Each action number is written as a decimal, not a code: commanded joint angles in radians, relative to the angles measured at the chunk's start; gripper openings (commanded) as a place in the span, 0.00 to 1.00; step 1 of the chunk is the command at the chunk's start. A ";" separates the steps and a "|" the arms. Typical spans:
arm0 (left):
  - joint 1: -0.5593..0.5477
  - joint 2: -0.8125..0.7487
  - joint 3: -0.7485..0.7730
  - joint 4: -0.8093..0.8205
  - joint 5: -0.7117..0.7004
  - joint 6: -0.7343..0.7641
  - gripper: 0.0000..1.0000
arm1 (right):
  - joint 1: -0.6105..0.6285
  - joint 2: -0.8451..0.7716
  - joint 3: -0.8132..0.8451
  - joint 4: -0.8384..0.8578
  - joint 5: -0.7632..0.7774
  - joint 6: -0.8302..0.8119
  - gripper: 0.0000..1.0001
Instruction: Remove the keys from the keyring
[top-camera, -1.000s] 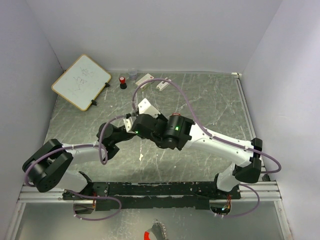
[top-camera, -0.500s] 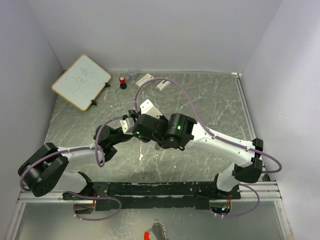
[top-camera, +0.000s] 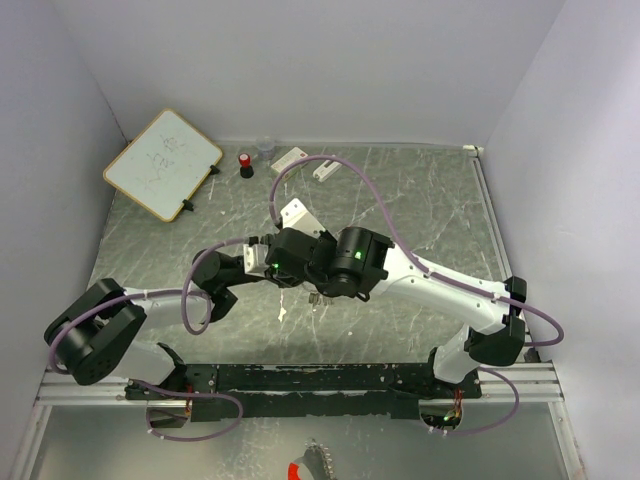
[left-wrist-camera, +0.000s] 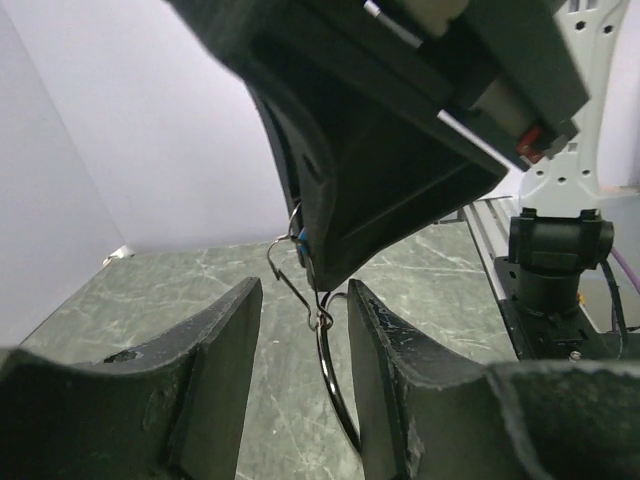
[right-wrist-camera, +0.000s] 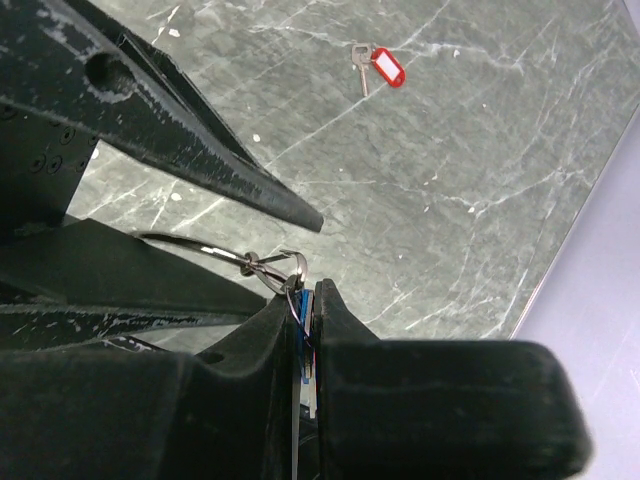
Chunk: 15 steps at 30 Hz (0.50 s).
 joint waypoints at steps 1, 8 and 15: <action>0.003 0.000 0.021 0.101 0.071 -0.037 0.49 | 0.002 -0.030 -0.005 0.001 0.027 0.016 0.00; 0.003 -0.007 0.017 0.097 0.041 -0.034 0.42 | 0.002 -0.040 -0.013 0.003 0.031 0.021 0.00; 0.003 0.000 0.011 0.097 0.011 -0.035 0.41 | 0.002 -0.037 -0.010 0.002 0.038 0.021 0.00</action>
